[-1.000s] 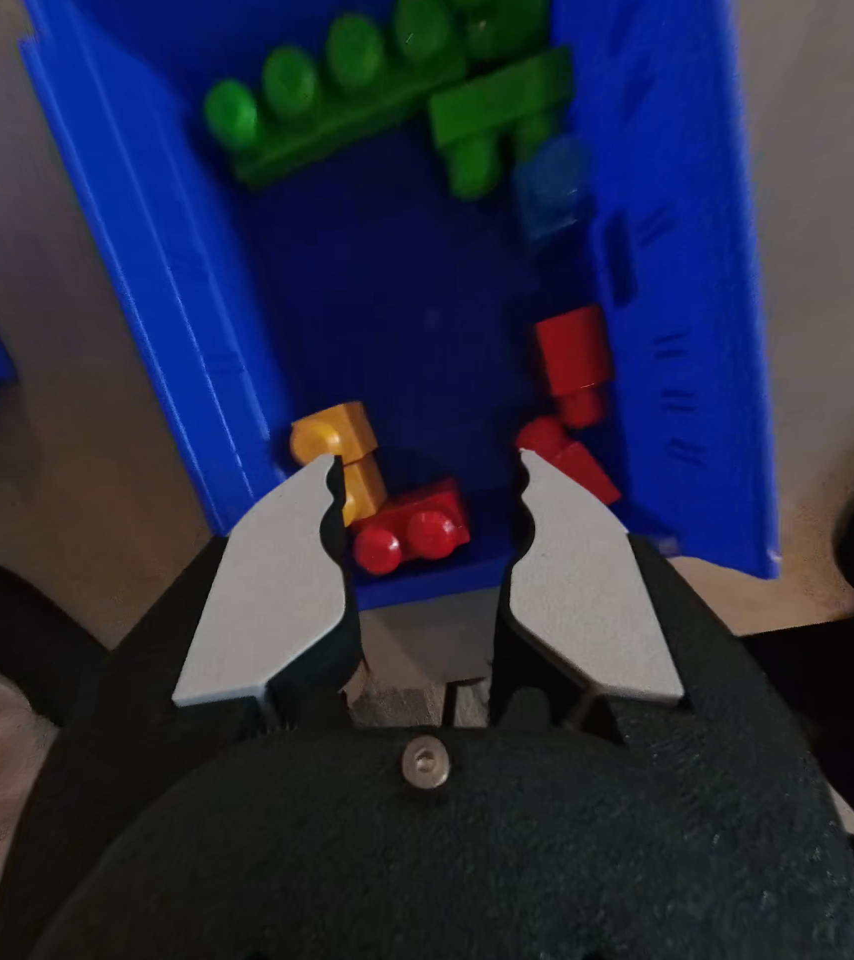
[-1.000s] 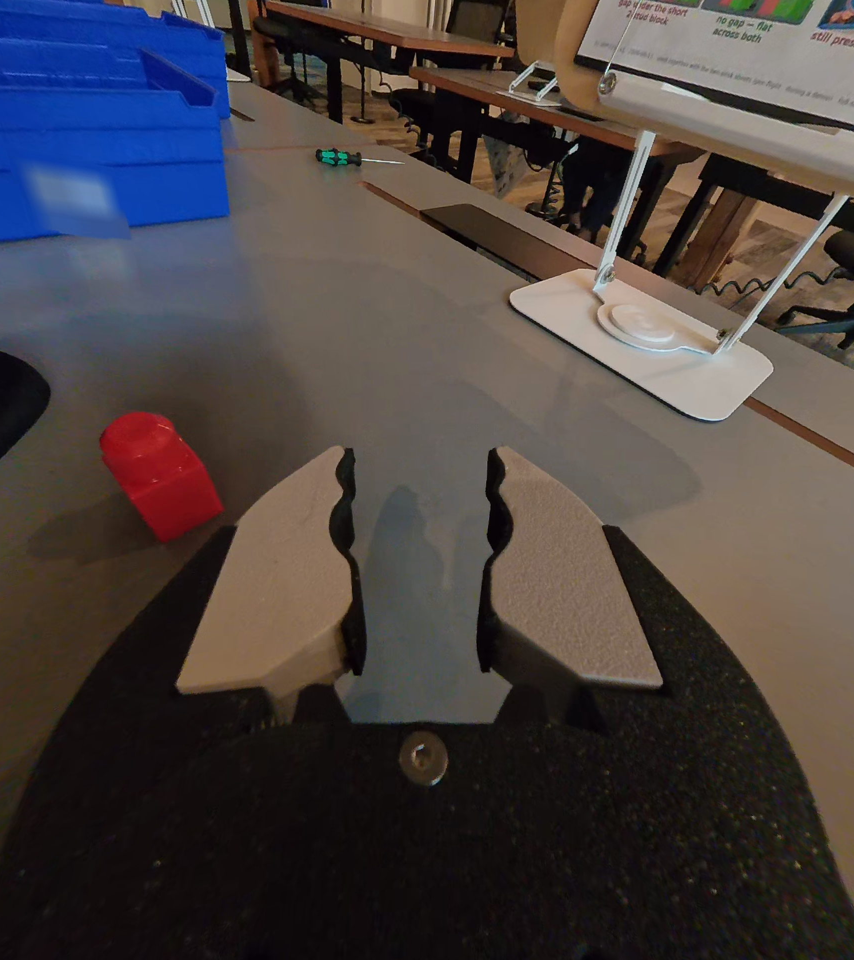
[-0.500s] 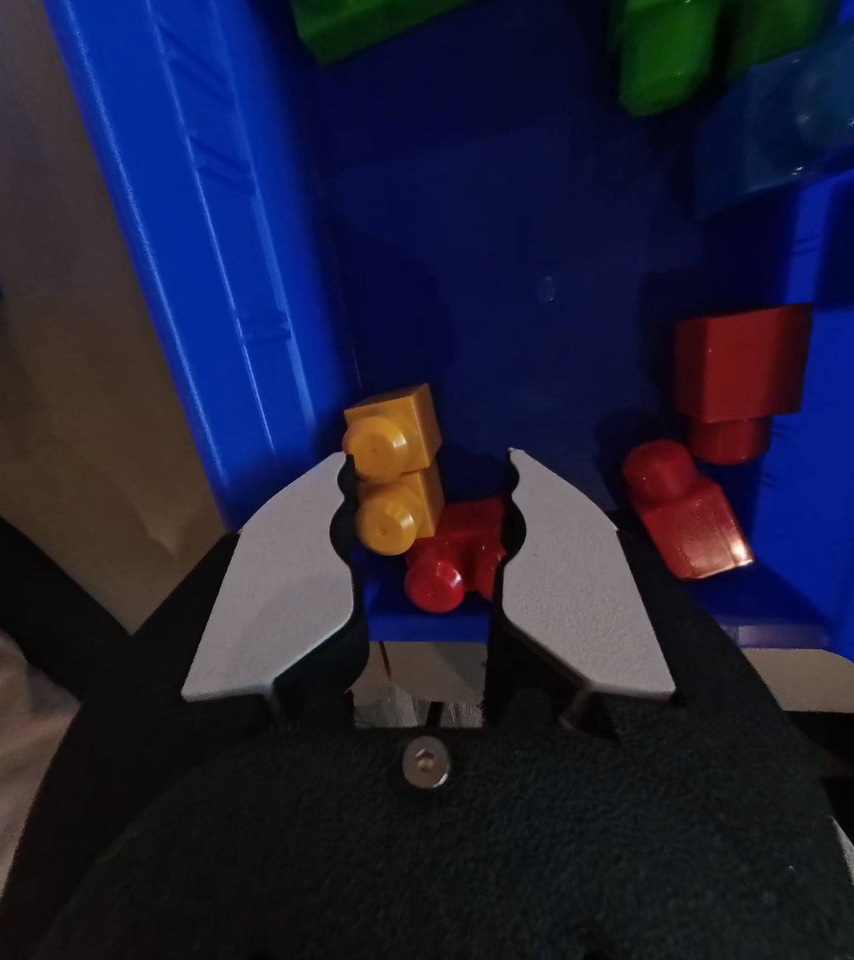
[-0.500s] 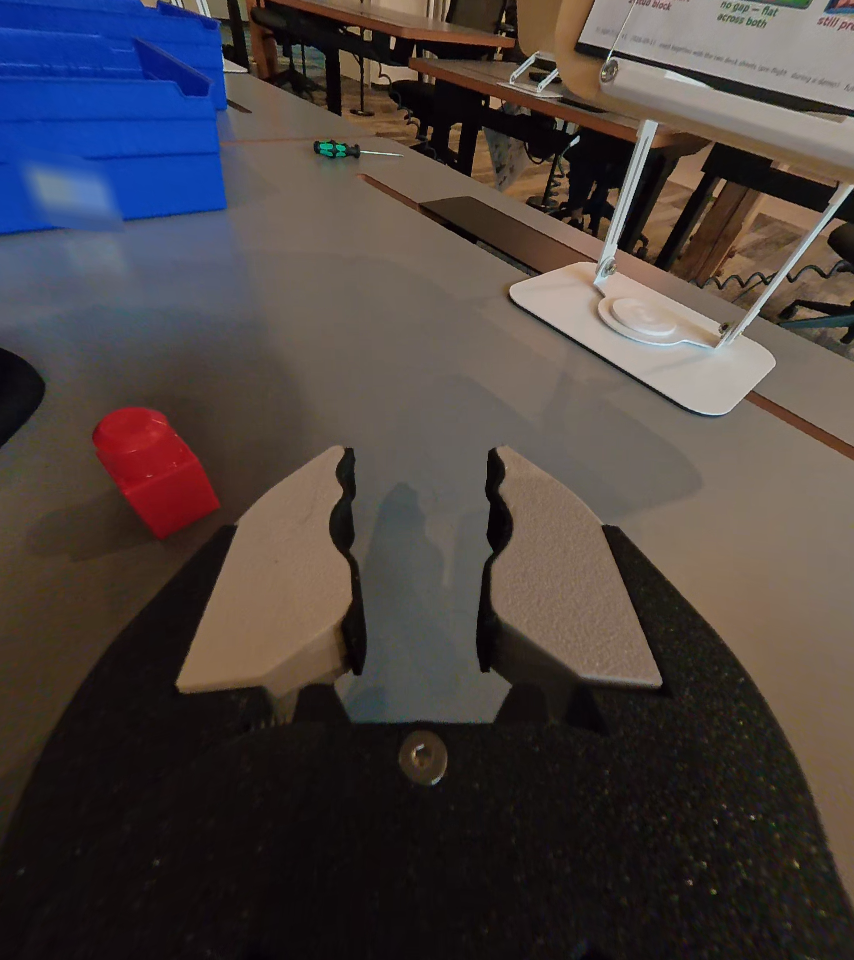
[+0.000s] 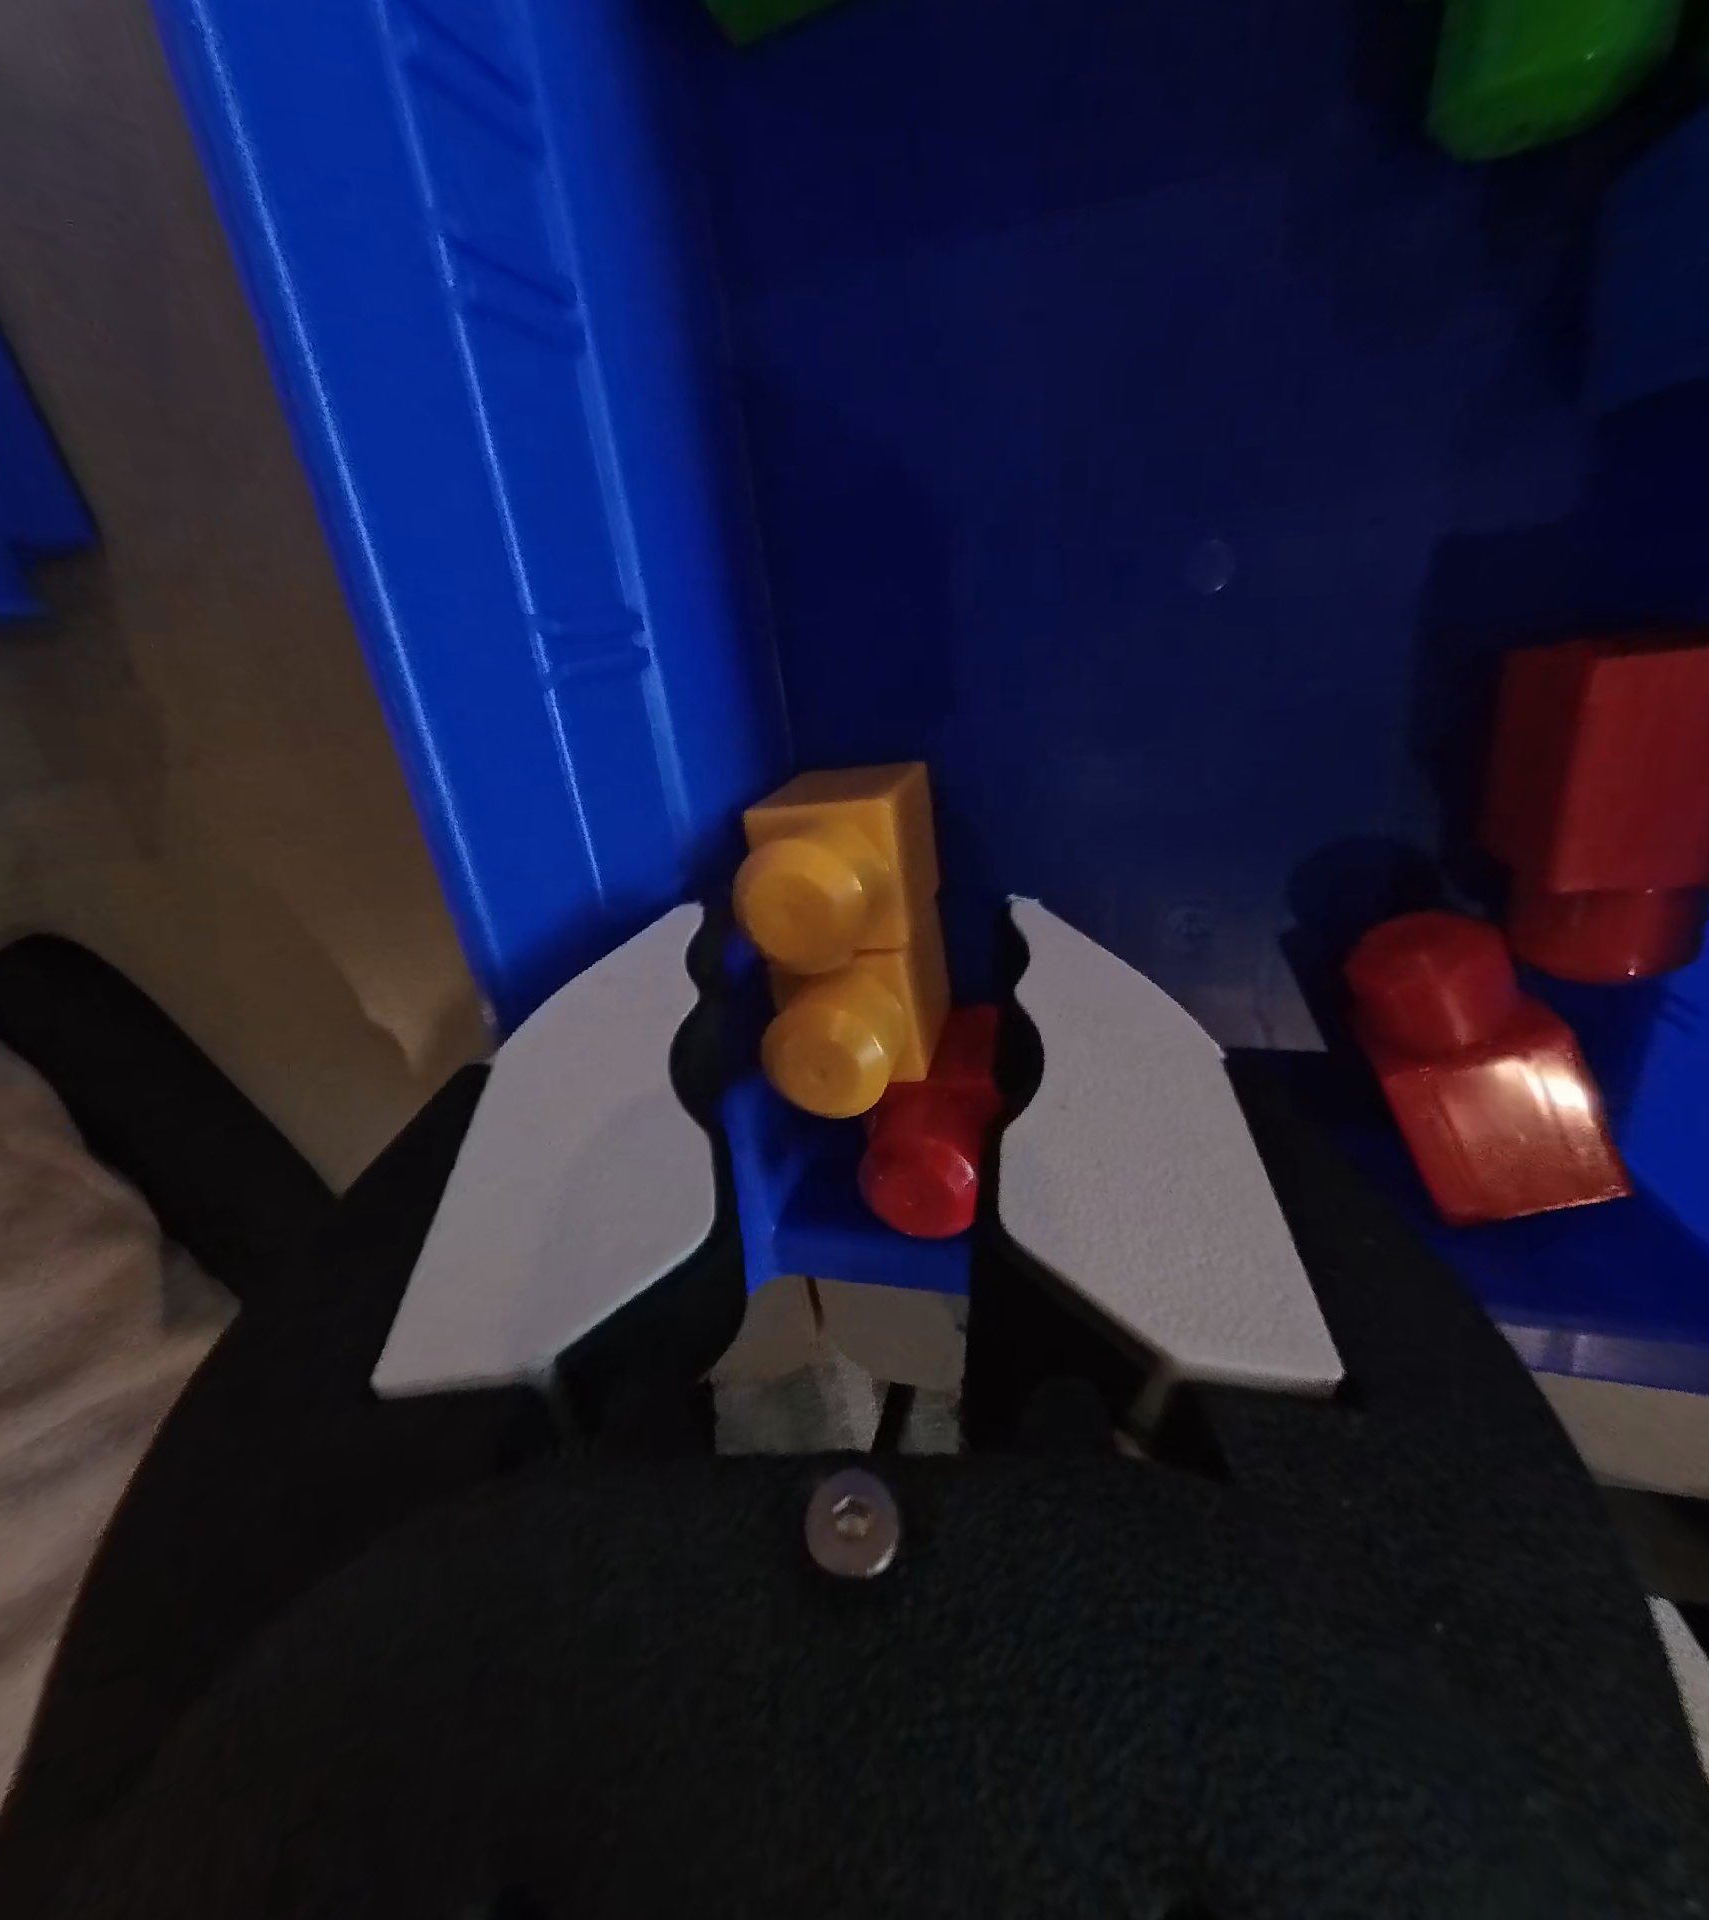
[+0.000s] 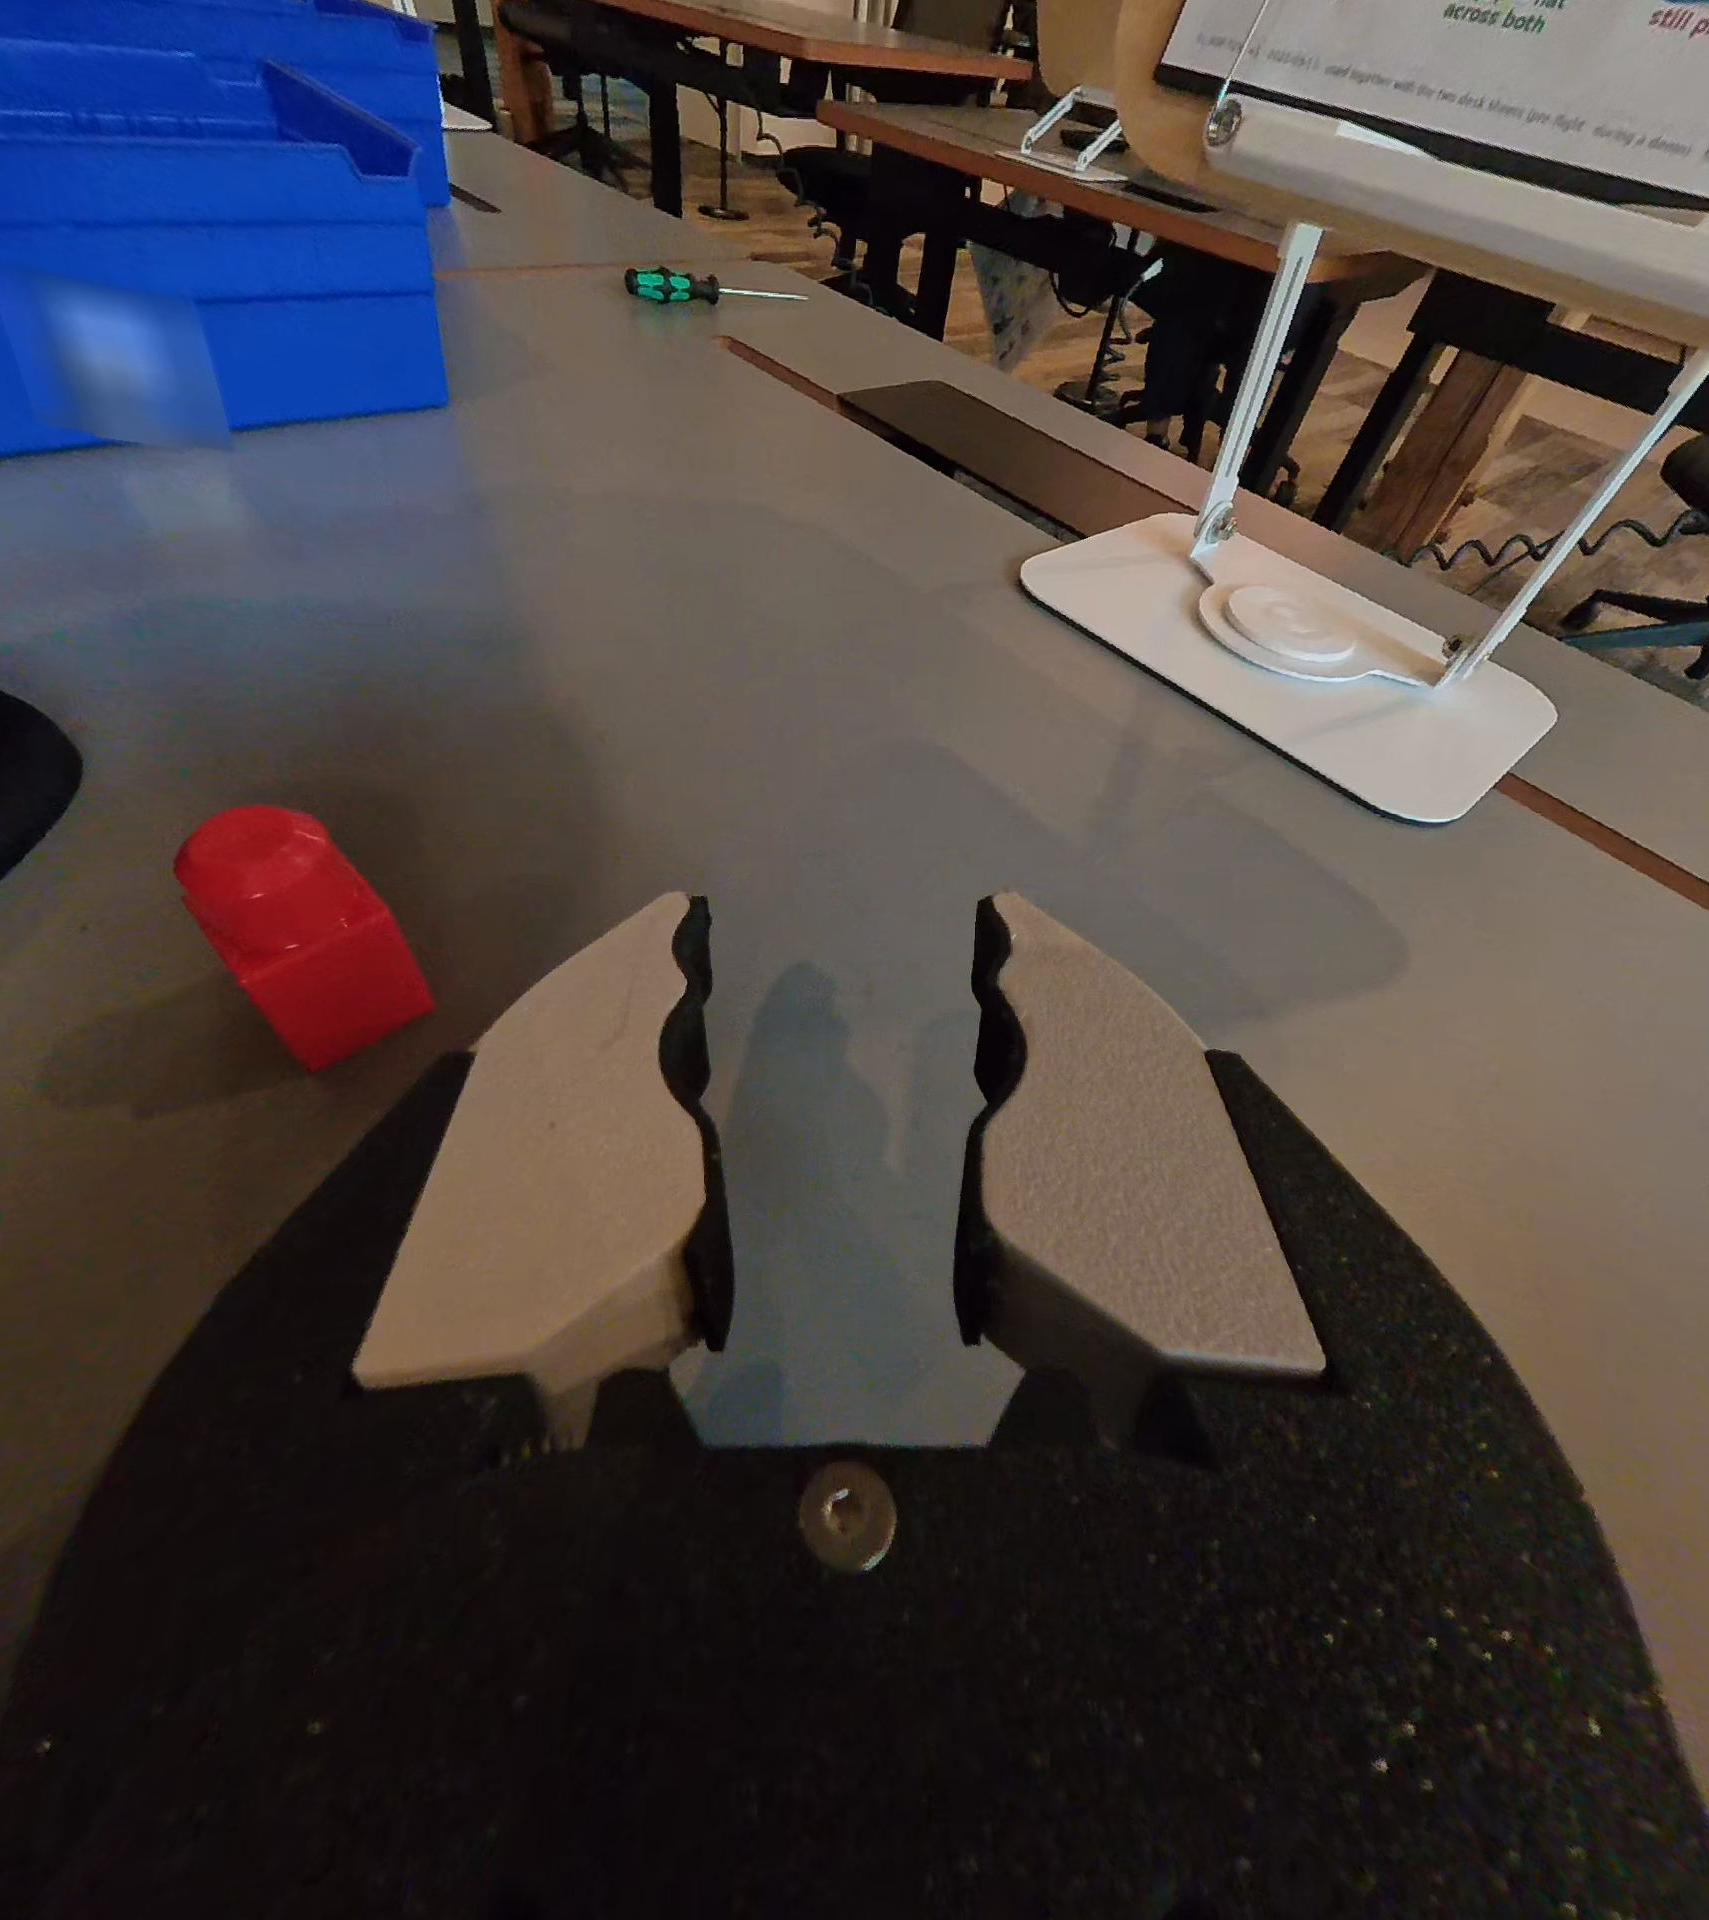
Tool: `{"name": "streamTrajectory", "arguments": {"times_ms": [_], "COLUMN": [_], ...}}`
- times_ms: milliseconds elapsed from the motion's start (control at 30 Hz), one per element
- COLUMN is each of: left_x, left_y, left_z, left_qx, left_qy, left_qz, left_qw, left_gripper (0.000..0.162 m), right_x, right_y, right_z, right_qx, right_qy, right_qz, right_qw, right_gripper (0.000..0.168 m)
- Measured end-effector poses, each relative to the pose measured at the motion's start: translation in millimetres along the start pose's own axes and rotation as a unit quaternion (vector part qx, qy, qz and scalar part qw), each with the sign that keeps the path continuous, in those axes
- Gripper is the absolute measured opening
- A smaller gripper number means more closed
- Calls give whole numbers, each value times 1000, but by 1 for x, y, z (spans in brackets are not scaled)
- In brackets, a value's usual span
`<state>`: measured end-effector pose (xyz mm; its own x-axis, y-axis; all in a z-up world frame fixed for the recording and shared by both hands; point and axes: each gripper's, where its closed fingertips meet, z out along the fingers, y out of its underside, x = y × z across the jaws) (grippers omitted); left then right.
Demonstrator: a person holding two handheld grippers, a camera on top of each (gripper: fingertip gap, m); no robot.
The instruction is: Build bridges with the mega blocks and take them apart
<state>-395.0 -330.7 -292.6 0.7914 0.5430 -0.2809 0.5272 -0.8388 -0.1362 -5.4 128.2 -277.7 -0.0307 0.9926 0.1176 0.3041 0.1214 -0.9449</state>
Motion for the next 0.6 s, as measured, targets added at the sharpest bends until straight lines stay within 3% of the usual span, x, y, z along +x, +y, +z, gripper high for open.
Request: {"name": "streamTrajectory", "arguments": {"times_ms": [367, 600], "left_x": [1, 12], "left_y": [2, 5], "left_z": [12, 19], "left_qx": [-23, -30], "left_qy": [-10, 28], "left_qz": [1, 10], "left_qw": [1000, 999], "left_gripper": [43, 36], "right_x": [0, 0], "right_y": [0, 1], "right_z": [0, 0], "right_qx": [-1, -3], "right_qy": [0, 0], "right_qz": [-1, -1], "right_qw": [1000, 1000], "right_gripper": [48, 49]}}
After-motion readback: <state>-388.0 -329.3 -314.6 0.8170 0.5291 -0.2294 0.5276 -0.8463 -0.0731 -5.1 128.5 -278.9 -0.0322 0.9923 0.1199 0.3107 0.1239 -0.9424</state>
